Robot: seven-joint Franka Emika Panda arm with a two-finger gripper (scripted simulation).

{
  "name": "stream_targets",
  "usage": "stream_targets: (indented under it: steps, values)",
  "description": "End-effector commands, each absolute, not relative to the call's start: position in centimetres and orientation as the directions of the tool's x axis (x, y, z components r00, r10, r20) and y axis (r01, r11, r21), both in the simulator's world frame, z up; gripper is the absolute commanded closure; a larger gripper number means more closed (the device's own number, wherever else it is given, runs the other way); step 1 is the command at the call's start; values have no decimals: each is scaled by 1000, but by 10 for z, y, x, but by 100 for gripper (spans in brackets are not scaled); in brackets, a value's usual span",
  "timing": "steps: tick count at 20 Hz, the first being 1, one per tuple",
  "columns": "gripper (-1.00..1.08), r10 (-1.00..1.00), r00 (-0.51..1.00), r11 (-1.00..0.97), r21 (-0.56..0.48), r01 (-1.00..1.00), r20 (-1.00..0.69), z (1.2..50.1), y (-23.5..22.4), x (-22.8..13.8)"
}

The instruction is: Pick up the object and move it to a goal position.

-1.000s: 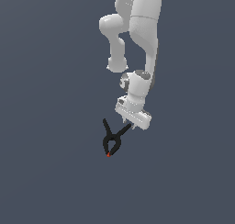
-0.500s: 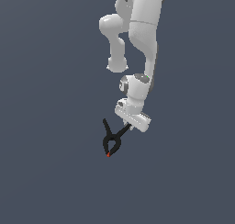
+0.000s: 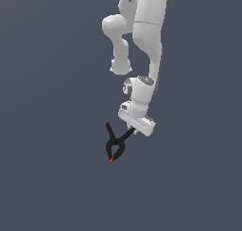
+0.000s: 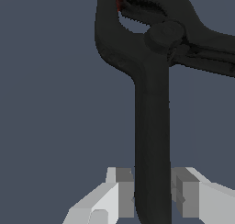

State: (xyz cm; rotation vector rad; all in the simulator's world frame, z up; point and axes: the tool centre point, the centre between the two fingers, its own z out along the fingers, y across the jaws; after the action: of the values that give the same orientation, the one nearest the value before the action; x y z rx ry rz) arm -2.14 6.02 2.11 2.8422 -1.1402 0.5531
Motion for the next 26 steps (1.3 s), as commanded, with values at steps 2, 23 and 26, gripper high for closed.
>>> stream_targets:
  steps: [2, 23, 26]
  values:
    - [108, -664, 669, -731, -104, -674, 335, 25, 61, -21]
    - [108, -668, 667, -728, -106, -677, 329, 171, 81, -28]
    - [108, -668, 667, -728, -105, -677, 329, 200, 85, -29]
